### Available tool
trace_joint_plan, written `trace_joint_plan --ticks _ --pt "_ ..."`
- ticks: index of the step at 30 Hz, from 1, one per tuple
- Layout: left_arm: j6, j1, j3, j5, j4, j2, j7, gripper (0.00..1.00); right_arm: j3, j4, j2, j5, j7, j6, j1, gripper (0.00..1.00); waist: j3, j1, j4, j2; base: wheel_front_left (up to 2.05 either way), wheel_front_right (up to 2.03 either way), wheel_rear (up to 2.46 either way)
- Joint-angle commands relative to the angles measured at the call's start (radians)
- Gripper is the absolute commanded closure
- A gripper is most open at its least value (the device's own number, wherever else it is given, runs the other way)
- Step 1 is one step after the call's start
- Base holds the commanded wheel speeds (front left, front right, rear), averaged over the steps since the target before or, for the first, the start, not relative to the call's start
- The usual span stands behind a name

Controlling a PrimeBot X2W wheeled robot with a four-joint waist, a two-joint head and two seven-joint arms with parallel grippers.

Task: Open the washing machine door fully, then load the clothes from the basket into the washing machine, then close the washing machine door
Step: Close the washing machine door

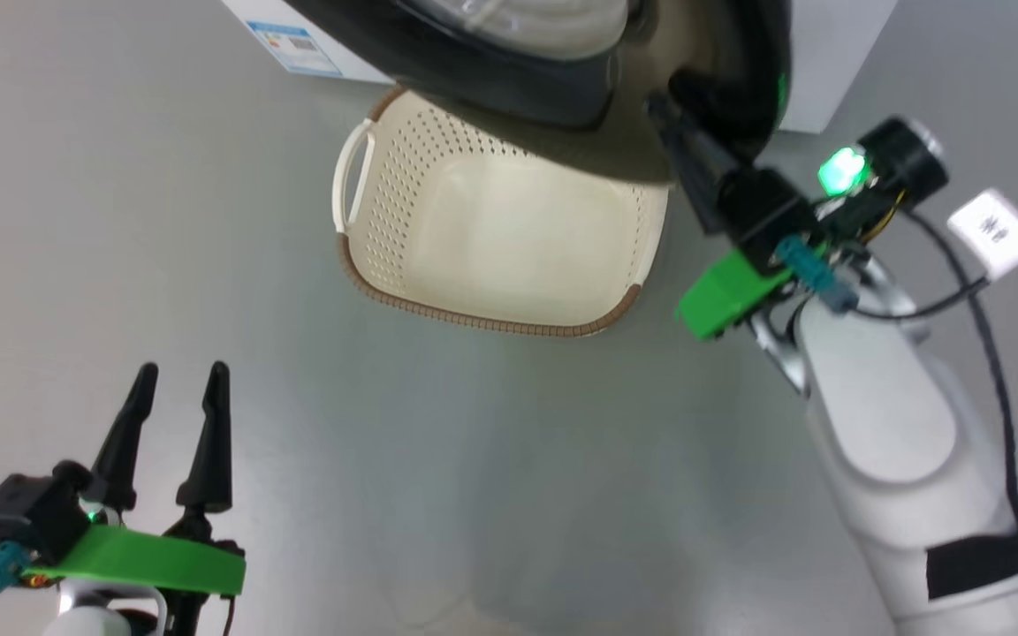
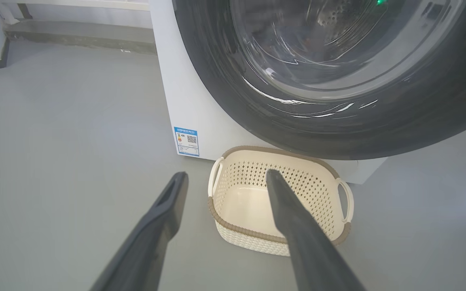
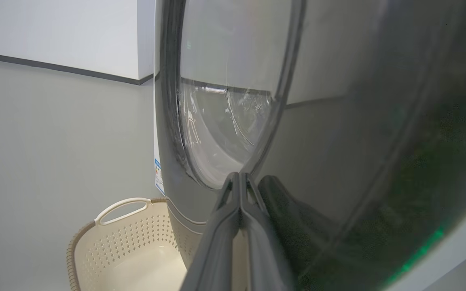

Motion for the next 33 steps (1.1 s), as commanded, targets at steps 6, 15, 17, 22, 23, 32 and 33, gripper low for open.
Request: trace_joint_plan --ticks 6,15,17,22,23,32,33 --pt "-0.003 -0.054 0.018 -0.033 -0.014 0.047 -0.006 0.0 -0.076 -0.011 0.021 -0.013 -0.005 0.0 -0.132 1.0 0.067 0.0 0.002 0.0 0.0 0.0 0.0" --pt "-0.003 -0.095 -0.021 -0.05 -0.023 0.06 -0.006 0.0 -0.149 0.045 0.021 0.001 -0.005 0.0 -0.298 1.0 0.147 0.0 0.015 0.0 0.0 0.0 0.0" --pt "-0.003 -0.105 -0.027 -0.054 -0.024 0.061 -0.006 0.0 -0.16 0.056 0.021 0.005 -0.005 0.0 -0.334 1.0 0.168 0.0 0.02 0.0 0.0 0.0 0.0" --pt "-0.003 -0.127 -0.039 -0.066 -0.023 0.061 -0.006 0.0 -0.195 0.084 0.021 0.008 -0.005 0.0 -0.421 1.0 0.213 0.0 0.035 0.0 0.0 0.0 0.0" --pt "-0.003 -0.13 -0.042 -0.068 -0.023 0.061 -0.006 0.0 -0.202 0.088 0.021 0.011 -0.005 0.0 -0.437 1.0 0.22 0.0 0.037 0.0 0.0 0.0 0.0" --pt "-0.003 -0.15 -0.054 -0.068 -0.026 0.057 -0.006 0.0 -0.241 0.068 0.021 0.071 -0.005 0.0 -0.496 1.0 0.248 0.0 0.039 0.0 0.0 0.0 0.0" --pt "-0.003 -0.152 -0.053 -0.068 -0.026 0.057 -0.006 0.0 -0.236 0.068 0.021 0.072 -0.005 0.0 -0.493 1.0 0.247 0.0 0.036 0.0 0.0 0.0 0.0"
